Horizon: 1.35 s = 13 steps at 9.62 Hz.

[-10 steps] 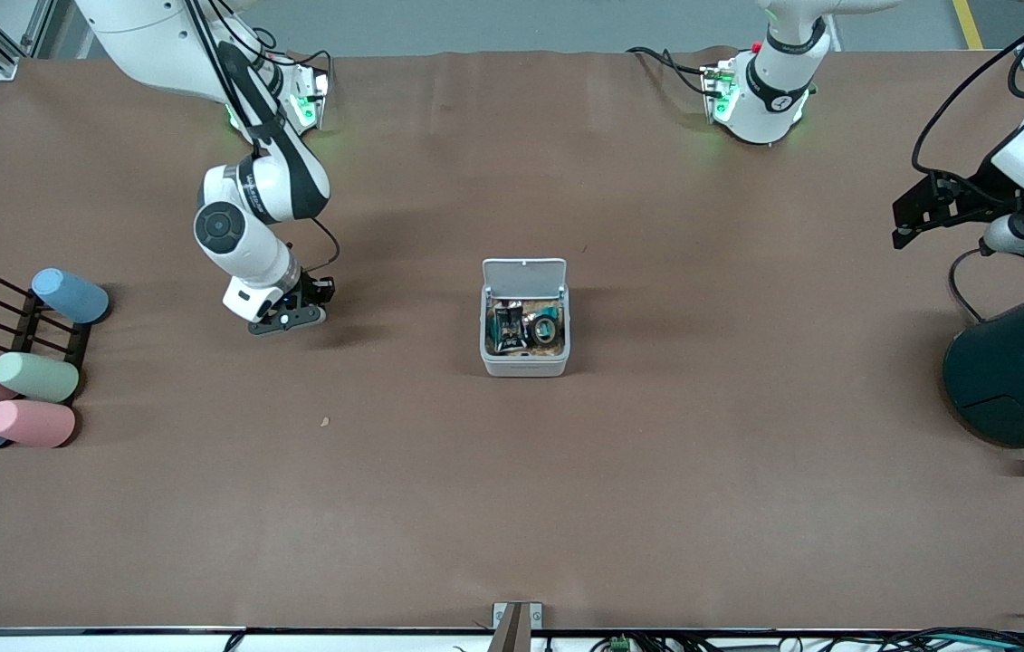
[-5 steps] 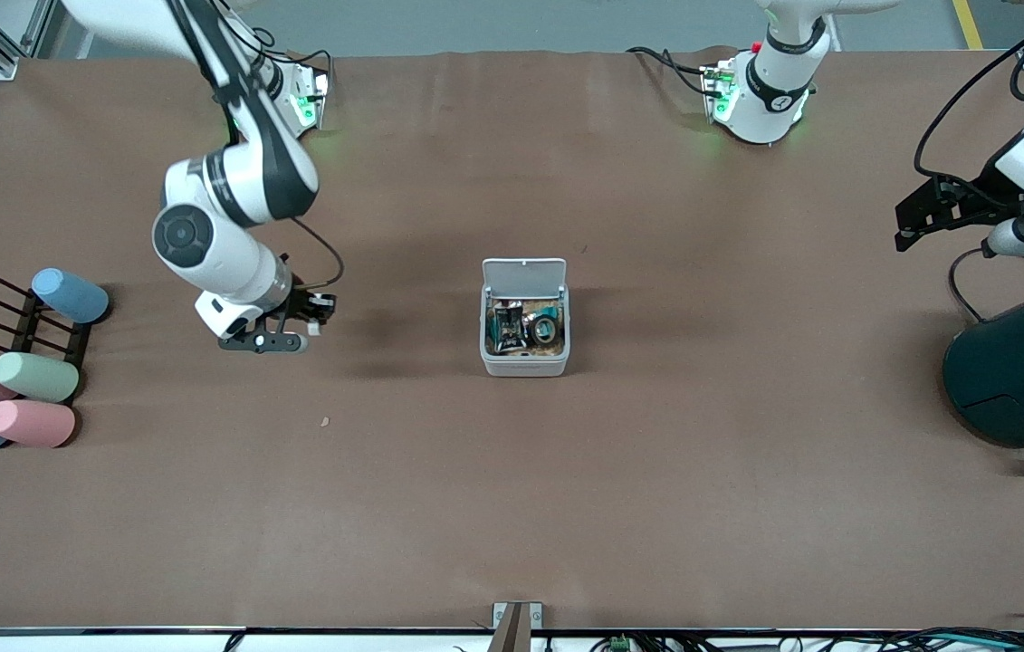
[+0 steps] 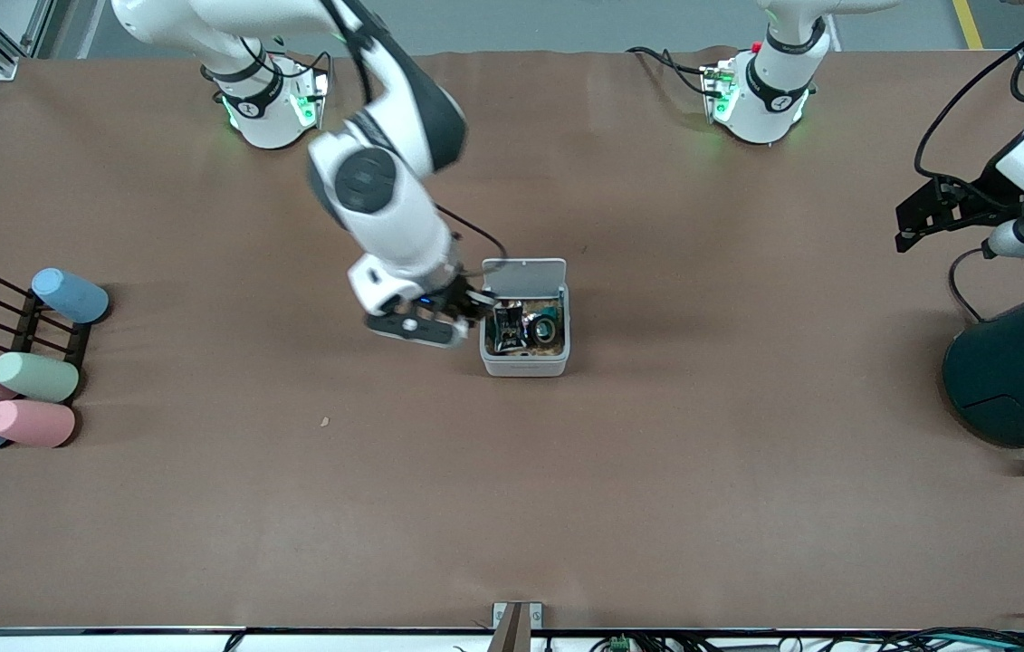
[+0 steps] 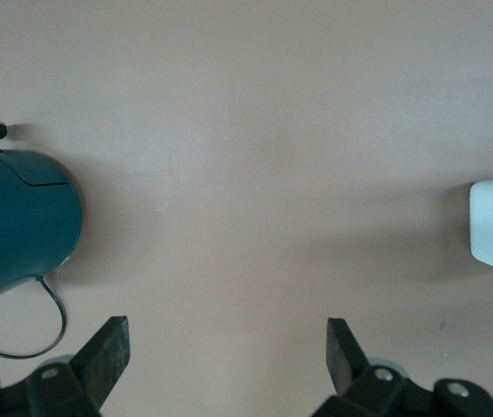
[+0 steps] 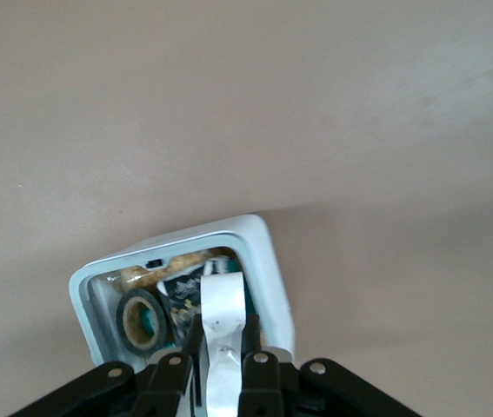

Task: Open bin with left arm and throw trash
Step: 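Carry the white stick over the open bin with the right gripper, then lower the white stick into the bin and open the right gripper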

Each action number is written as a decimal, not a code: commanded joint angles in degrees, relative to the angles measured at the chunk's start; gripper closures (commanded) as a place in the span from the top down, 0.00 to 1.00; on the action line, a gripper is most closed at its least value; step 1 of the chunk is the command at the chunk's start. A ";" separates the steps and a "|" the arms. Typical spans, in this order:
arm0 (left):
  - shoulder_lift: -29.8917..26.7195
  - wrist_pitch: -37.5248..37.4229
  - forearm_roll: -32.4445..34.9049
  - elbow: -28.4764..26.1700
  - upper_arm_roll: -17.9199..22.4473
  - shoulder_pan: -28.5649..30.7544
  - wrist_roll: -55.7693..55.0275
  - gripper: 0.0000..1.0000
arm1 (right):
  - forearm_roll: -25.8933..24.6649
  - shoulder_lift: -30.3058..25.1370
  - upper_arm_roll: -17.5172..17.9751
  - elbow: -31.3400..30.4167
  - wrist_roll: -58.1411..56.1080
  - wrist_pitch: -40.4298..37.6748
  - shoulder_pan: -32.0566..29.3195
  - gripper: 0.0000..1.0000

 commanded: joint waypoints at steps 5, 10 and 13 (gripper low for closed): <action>-0.29 0.36 0.71 -0.19 0.05 0.03 0.20 1.00 | 0.25 5.76 -0.57 3.78 0.50 2.36 4.23 0.04; -0.20 0.36 0.71 -0.19 0.22 0.04 -0.16 1.00 | 0.25 5.15 -0.83 3.95 -1.08 -5.81 3.35 0.04; -0.20 0.45 0.71 -0.19 0.22 0.03 -0.33 1.00 | 0.16 5.33 -0.83 4.13 -0.47 -5.37 3.62 0.57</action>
